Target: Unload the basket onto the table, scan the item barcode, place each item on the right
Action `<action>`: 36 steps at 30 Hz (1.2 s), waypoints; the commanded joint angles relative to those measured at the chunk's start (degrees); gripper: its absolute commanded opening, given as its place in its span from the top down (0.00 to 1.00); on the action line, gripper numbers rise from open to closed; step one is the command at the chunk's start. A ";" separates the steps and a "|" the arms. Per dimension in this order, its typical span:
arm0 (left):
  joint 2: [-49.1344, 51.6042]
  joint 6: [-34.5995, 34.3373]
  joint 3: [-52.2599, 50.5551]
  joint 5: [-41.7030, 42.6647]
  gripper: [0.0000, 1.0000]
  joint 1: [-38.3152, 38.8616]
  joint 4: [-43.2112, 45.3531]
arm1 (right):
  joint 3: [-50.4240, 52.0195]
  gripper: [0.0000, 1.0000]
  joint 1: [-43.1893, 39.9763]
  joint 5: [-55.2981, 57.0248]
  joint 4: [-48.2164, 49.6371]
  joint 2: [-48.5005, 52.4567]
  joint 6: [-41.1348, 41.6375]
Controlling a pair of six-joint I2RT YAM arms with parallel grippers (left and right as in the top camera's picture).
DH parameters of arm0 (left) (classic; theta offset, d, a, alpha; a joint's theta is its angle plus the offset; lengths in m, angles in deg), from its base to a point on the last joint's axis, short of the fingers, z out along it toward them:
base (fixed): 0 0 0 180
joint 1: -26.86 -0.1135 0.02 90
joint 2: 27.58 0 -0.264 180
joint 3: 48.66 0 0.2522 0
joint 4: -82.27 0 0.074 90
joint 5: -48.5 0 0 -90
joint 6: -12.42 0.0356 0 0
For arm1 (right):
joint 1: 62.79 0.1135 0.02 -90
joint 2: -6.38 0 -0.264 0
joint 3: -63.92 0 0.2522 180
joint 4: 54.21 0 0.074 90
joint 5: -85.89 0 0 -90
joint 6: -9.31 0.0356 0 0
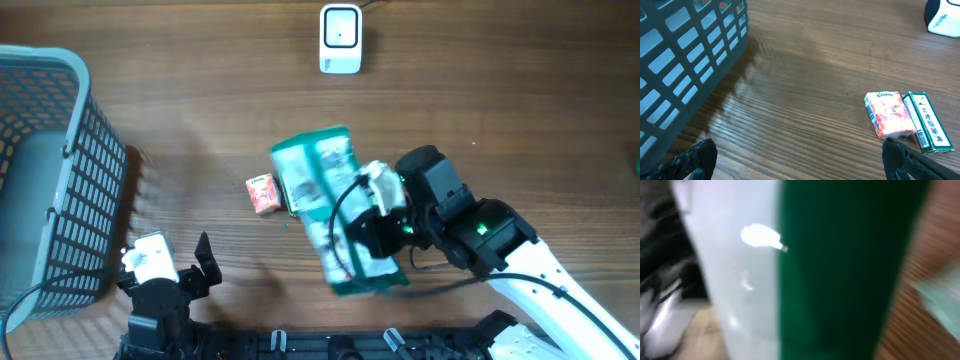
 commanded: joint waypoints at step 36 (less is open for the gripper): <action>-0.24 2.03 -0.33 1.55 0.00 -0.33 12.24 | -3.80 0.96 -0.31 9.77 13.20 6.95 -8.15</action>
